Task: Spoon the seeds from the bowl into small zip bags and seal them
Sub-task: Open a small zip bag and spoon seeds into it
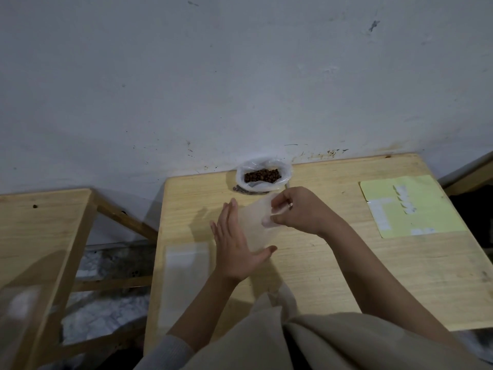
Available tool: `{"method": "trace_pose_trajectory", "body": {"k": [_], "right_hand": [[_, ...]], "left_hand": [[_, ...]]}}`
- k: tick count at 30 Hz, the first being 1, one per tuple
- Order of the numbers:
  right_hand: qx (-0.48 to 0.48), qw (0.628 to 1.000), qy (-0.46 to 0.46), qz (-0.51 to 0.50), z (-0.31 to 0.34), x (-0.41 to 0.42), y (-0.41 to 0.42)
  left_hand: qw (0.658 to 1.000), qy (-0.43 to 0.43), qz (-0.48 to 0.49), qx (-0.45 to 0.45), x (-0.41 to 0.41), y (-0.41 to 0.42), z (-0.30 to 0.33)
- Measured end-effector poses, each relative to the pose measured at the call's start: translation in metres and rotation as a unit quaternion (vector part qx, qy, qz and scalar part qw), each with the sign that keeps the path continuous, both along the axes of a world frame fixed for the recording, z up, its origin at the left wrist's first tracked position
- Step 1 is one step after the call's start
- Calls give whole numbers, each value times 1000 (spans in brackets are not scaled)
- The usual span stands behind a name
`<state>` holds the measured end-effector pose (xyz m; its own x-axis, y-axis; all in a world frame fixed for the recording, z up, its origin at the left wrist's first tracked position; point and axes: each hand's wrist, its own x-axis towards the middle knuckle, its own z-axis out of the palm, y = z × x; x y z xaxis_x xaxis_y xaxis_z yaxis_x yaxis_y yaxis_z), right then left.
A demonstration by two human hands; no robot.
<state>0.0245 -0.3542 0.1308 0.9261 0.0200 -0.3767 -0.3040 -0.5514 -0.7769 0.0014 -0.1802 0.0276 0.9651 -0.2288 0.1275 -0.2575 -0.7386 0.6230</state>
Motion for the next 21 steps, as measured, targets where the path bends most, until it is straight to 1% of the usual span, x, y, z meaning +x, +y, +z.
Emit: {"method": "trace_pose_trajectory", "body": {"k": [4, 7, 10, 12, 14, 16, 18, 21], "right_hand": [[25, 999, -16, -20, -13, -2, 1], [105, 992, -20, -73, -21, -2, 0], [176, 970, -23, -163, -39, 3, -4], [183, 951, -14, -249, -60, 9, -10], [136, 937, -20, -321, -85, 16, -15], [58, 933, -17, -355, -106, 26, -20], [-18, 935, -5, -354, -121, 34, -23], [-93, 940, 14, -327, -141, 42, -22]], "left_hand": [[998, -56, 14, -32, 5, -13, 7], [996, -84, 25, -19, 13, -13, 3], [996, -73, 40, -10, 17, -9, -2], [996, -64, 57, 4, 20, -6, -6], [996, -55, 72, 18, 22, -2, -8], [995, -44, 83, 29, 25, 2, -11], [995, -35, 93, 30, 27, 5, -13], [995, -41, 94, 20, 31, 7, -16]]}}
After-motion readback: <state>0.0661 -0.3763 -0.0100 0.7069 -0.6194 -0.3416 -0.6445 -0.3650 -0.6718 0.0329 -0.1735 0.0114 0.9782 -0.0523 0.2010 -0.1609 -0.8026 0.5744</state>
